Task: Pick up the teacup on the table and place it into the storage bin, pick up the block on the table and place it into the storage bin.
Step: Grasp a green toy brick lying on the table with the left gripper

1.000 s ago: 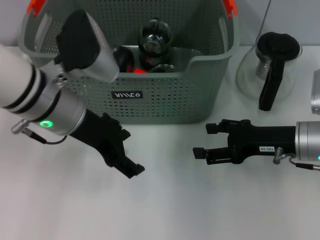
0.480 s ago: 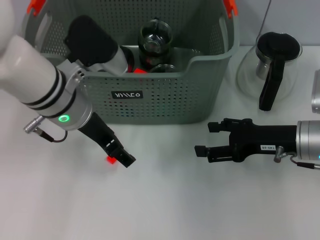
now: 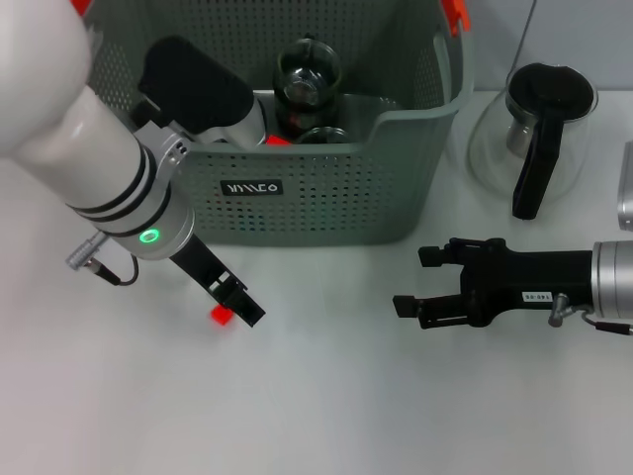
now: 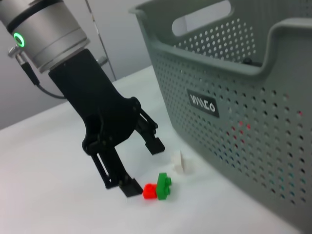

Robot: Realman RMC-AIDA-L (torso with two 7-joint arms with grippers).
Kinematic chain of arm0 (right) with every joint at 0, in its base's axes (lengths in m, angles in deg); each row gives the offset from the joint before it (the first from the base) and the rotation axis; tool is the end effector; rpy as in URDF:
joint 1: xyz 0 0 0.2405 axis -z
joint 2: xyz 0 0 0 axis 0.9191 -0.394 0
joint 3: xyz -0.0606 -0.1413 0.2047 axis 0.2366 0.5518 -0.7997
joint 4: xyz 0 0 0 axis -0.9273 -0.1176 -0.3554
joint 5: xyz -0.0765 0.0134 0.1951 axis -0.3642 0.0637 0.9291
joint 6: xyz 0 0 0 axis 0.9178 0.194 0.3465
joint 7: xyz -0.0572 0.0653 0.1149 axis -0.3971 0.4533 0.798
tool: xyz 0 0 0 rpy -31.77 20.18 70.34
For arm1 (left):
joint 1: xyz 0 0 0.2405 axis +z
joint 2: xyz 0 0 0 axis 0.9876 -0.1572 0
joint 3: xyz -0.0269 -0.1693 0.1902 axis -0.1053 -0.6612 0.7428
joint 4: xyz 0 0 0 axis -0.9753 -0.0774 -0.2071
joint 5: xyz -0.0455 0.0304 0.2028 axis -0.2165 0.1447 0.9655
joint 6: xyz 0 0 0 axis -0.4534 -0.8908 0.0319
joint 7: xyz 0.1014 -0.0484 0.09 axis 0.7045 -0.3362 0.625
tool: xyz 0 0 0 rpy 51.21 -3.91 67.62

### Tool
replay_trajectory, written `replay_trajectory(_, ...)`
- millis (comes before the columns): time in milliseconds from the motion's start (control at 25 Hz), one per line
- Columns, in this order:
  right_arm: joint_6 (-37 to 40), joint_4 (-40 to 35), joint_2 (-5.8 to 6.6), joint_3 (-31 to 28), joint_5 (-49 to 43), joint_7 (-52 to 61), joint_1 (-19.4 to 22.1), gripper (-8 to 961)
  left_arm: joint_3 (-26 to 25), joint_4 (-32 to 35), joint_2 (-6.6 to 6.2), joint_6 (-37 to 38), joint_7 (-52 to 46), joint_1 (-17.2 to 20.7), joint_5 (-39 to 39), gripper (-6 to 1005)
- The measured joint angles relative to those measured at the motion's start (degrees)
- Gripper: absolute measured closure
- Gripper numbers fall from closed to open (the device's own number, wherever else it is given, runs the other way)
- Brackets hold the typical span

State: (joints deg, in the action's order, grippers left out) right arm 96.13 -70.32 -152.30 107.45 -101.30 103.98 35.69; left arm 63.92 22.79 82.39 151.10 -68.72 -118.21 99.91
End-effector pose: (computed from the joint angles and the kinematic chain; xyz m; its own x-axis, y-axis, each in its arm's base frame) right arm 0.2537 0.3415 -0.0448 0.8409 -0.4024 -0.3617 -0.4704 -0.8741 -0.1212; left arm -0.1768 0.3583 -0.0351 0.6899 0.6770 -0.2565 0.5019 -0.7026 -0.5045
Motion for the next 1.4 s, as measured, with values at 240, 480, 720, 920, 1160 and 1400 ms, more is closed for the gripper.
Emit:
replay_trajectory(240, -0.1, -0.2, 0.00, -0.1, -0.5, -0.3, 0.0, 9, 3.1, -1.1, 0.03, -0.1, -4.5, -0.7, 0.9, 50)
replay_trajectory(480, -0.6, 0.1, 0.06, 0.0, -0.6, -1.2, 0.0, 9, 3.3, -4.7, -0.07, -1.2, -7.1, -2.8, 1.8, 50)
replay_trajectory(720, -0.7, 0.3, -0.01, -0.1, -0.6, -2.1, 0.2, 8, 3.3, -7.8, 0.02, -2.4, -8.5, -4.5, 2.5, 50)
replay_trajectory(920, -0.7, 0.3, -0.02, -0.1, -0.6, -2.1, 0.2, 9, 3.3, -9.5, 0.03, -3.6, -9.1, -5.2, 2.5, 51)
replay_trajectory(1160, -0.7, 0.3, -0.09, -0.1, -0.6, -2.2, 0.2, 9, 3.3, -11.1, 0.00, -4.7, -9.6, -5.6, 2.5, 51)
replay_trajectory(1400, -0.8, 0.3, -0.09, 0.0, -0.6, -2.2, 0.1, 8, 3.3, -11.8, -0.05, -5.4, -9.6, -5.8, 2.6, 52)
